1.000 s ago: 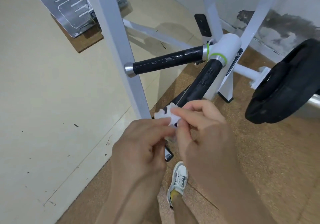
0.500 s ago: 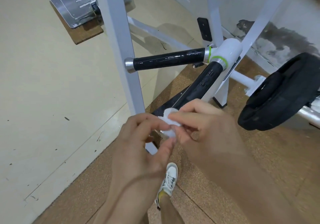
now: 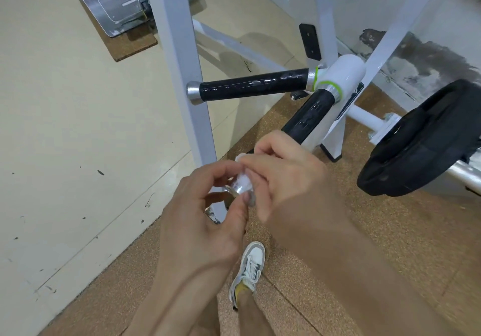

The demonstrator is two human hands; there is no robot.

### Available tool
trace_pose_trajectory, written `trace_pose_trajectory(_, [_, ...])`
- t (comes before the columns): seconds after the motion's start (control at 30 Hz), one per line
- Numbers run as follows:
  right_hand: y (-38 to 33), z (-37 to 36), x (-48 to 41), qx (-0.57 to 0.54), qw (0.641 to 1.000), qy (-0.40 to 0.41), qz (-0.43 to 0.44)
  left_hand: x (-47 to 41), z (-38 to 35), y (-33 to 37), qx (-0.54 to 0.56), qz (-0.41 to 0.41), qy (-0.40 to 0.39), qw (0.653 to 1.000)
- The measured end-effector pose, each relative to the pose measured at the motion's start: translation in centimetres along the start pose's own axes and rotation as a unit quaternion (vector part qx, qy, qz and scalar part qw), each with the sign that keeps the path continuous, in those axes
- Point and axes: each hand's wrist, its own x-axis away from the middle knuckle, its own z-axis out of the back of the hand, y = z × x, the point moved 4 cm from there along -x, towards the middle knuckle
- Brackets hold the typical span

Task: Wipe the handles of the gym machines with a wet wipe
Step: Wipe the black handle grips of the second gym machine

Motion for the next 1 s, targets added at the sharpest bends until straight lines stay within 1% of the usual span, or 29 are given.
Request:
trace_pose_trajectory(0.07, [-0.1, 0.3, 0.9, 0.01, 1.0, 0.01, 0.016, -0.2, 0.0, 0.1, -0.008, -0.002, -0.01, 1.0])
trace_pose_trajectory(0.17, [0.0, 0.6, 1.6, 0.016, 0.999, 0.049, 0.012, -0.5, 0.1, 0.2, -0.018, -0.006, -0.025, 1.0])
trace_pose_trajectory(0.27, [0.2, -0.3, -0.1, -0.01, 0.998, 0.063, -0.01, -0.7, 0.1, 0.0, -0.022, -0.009, -0.031, 0.999])
trace_pose_trajectory(0.33, [0.5, -0.5, -0.5, -0.008, 0.997, 0.067, -0.025, -0.9, 0.1, -0.1, -0.012, -0.006, -0.033, 0.999])
trace_pose_trajectory(0.47, [1.7, 0.5, 0.4, -0.018, 0.99, 0.129, -0.061, -1.0, 0.1, -0.2, -0.005, -0.004, -0.042, 0.999])
trace_pose_trajectory(0.53, [1.1, 0.0, 0.9, -0.017, 0.99, 0.125, -0.062, -1.0, -0.1, -0.2, -0.002, -0.002, -0.045, 0.999])
trace_pose_trajectory(0.63, [-0.2, -0.7, 1.5, -0.022, 0.996, 0.084, -0.03, -1.2, -0.2, 0.1, -0.01, -0.016, -0.053, 0.998])
trace_pose_trajectory(0.67, [0.1, -0.5, 1.2, -0.023, 0.996, 0.083, -0.024, -1.2, -0.3, 0.2, -0.018, -0.025, -0.055, 0.998])
trace_pose_trajectory(0.77, [2.0, 0.5, 0.0, -0.013, 0.99, 0.138, -0.034, -1.3, -0.7, 0.2, -0.032, -0.036, -0.055, 0.997])
trace_pose_trajectory(0.8, [1.8, 0.4, 0.1, -0.015, 0.989, 0.14, -0.04, -1.3, -0.8, 0.1, -0.031, -0.033, -0.051, 0.998])
trace_pose_trajectory(0.9, [-0.4, -0.8, 1.9, -0.037, 0.995, 0.087, -0.029, -1.4, -0.8, 0.2, -0.036, -0.028, -0.05, 0.998])
trace_pose_trajectory(0.93, [-0.5, -0.7, 2.0, -0.045, 0.995, 0.082, -0.025, -1.4, -0.8, 0.2, -0.041, -0.03, -0.051, 0.997])
trace_pose_trajectory(1.0, [1.1, -0.3, 1.0, -0.037, 0.992, 0.118, -0.037, -1.4, -0.9, 0.2, -0.051, -0.033, -0.058, 0.996])
